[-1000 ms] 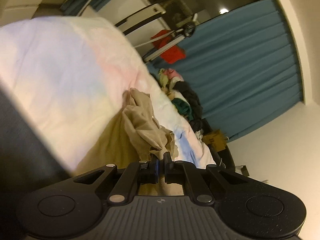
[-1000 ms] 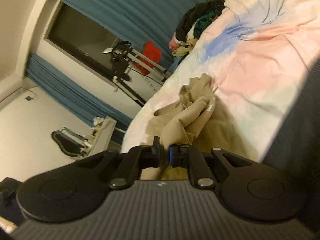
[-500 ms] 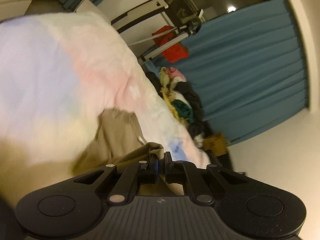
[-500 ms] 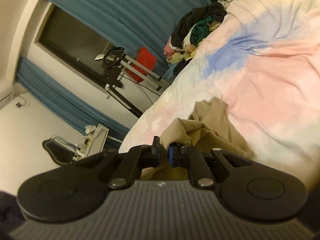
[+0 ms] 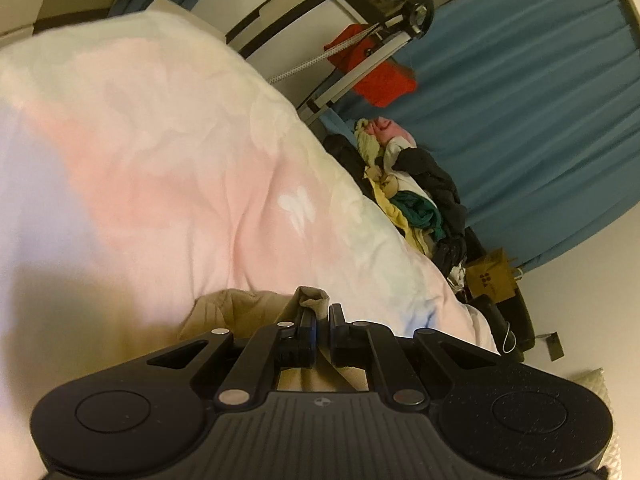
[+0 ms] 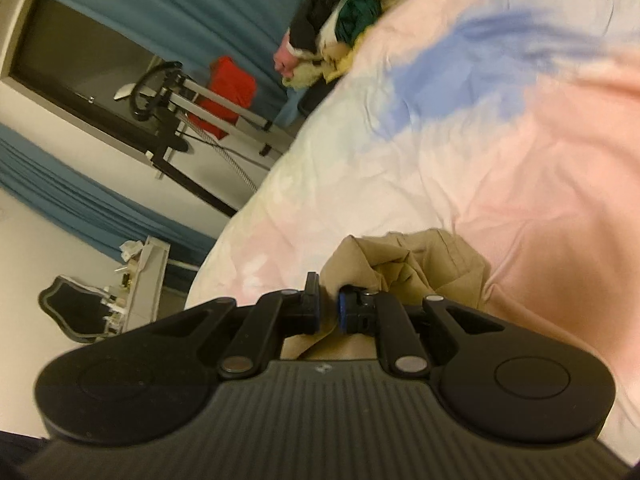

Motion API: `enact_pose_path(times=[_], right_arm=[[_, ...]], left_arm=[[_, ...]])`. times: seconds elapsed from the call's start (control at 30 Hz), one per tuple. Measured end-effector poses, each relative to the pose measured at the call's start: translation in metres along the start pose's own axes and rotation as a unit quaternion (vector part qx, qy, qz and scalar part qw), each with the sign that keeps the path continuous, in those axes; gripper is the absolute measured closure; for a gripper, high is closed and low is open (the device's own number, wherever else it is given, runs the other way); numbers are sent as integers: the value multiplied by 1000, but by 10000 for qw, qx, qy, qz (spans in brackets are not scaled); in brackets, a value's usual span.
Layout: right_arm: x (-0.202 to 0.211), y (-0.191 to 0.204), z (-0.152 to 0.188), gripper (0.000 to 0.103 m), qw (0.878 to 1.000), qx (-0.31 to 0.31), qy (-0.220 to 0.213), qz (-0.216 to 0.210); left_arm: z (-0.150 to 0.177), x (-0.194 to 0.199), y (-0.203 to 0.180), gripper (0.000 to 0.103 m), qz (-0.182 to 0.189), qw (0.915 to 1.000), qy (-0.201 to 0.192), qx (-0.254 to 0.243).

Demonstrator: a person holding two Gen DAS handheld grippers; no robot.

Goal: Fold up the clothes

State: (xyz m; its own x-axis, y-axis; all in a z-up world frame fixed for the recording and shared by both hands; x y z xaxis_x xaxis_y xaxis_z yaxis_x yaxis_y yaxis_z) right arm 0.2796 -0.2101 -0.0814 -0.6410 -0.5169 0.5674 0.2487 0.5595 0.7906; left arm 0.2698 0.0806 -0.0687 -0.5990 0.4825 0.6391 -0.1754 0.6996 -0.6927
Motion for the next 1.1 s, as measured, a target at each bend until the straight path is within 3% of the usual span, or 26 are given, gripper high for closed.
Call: enact_pose_path(times=[0.13, 0.27, 0.37, 0.53, 0.6, 0.7, 0.77, 0.8, 0.83, 0.93, 1.0, 1.1], right_arm=[[-17, -16, -11, 89, 9993, -234, 288, -75], [-33, -17, -16, 89, 9990, -94, 418, -152], [-46, -16, -13, 89, 9987, 43, 500, -98], [-46, -18, -11, 89, 9984, -38, 523, -189], [-41, -15, -10, 89, 9986, 9, 490, -217], [-36, -12, -8, 89, 9987, 52, 432, -261], [-33, -11, -7, 89, 9988, 52, 394, -300], [-32, -11, -6, 89, 9988, 54, 379, -318], [-31, -10, -6, 90, 9987, 63, 373, -343], [-28, -10, -7, 89, 9985, 104, 363, -402], [-27, -9, -9, 89, 9982, 142, 365, -446], [-28, -3, -10, 89, 9975, 221, 369, -568]], left_arm=[[-28, -3, 14, 101, -303, 9980, -536, -152], [-37, -10, 24, 99, 1, 9992, -410, 39], [-30, -20, 24, 88, -21, 9994, -274, -198], [-15, -23, 19, 42, 199, 9988, -66, -444], [-10, -23, 14, 36, 230, 9977, -22, -635], [-2, -27, 7, 35, 84, 9948, -13, -1010], [5, -31, 2, 37, -85, 9911, -25, -1326], [9, -34, -1, 46, -202, 9887, -81, -1484], [13, -36, -4, 63, -354, 9852, -153, -1673], [16, -36, -10, 91, -675, 9763, -375, -2019], [14, -34, -10, 97, -578, 9780, -443, -1955], [9, -21, -16, 98, -459, 9772, -707, -1950]])
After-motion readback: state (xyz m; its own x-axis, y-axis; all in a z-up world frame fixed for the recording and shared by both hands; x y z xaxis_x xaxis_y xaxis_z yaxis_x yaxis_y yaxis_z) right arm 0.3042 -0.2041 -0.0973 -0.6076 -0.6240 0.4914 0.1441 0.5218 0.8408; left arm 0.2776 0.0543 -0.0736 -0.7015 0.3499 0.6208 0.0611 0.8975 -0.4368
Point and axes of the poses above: each gripper's, at about its wrist camera, not at the fingertips, and x roughly against the way its jaws point, y to its left, z to its underside, the point moved 9 cm from there along -x, roughly the way its jaws point, and after that the axes turned 14 degrees about y, right-handed, at the moved point
